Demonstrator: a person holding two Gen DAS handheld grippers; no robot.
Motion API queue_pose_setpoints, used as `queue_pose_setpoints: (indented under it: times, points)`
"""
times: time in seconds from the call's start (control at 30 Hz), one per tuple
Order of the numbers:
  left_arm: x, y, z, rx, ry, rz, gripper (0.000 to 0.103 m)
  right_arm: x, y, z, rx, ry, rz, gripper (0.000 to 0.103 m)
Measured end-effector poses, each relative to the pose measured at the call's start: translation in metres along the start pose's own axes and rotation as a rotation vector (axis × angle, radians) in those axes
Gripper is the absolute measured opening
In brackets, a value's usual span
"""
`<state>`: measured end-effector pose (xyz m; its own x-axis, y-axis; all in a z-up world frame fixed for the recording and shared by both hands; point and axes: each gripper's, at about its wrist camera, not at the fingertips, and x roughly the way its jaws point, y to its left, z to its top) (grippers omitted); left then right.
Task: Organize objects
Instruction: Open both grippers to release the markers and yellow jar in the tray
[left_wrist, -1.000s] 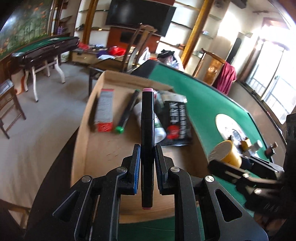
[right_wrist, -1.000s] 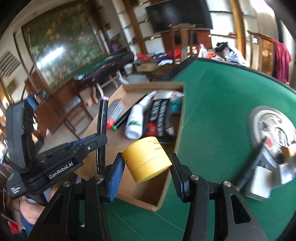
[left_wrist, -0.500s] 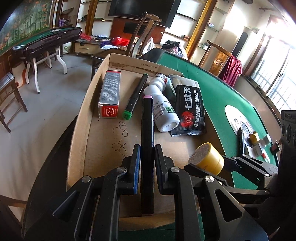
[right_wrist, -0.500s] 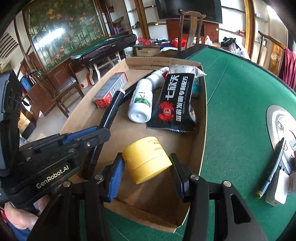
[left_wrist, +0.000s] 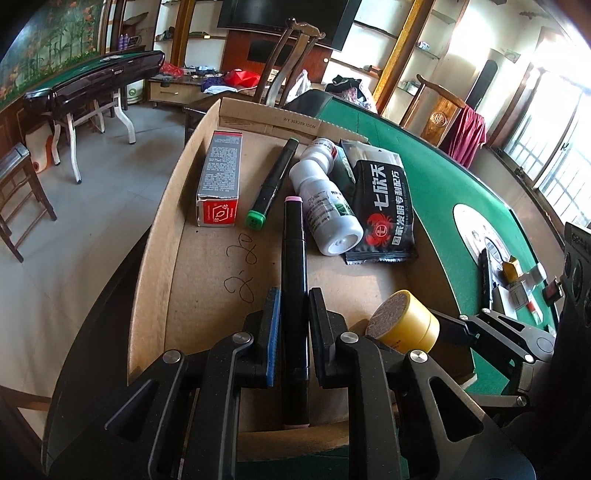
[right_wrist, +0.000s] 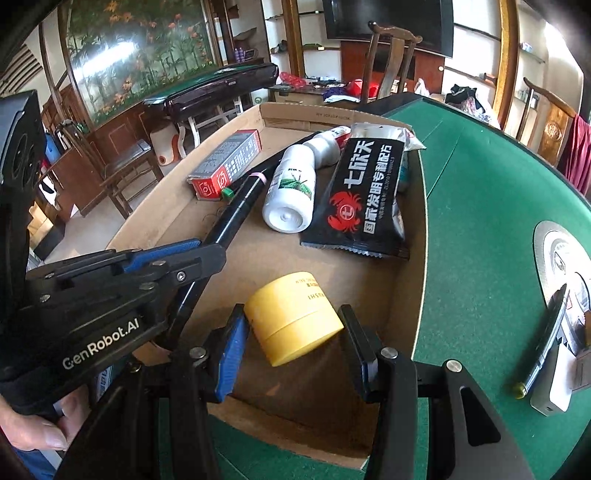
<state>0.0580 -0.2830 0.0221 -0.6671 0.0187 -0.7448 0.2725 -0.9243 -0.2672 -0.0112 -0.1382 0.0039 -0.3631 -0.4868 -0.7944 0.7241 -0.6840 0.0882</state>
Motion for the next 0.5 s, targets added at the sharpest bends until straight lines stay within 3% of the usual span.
queue_pose_setpoints:
  times: [0.4,0.5]
  points:
    - [-0.003,-0.001,-0.002,0.009,0.023,0.007,0.015,-0.009,0.004,-0.001,-0.011,-0.010,0.019,0.053]
    - [-0.007,0.000,-0.001,-0.002,0.017,0.001,0.028,-0.014,0.005,-0.002,-0.011,-0.033,0.018,0.060]
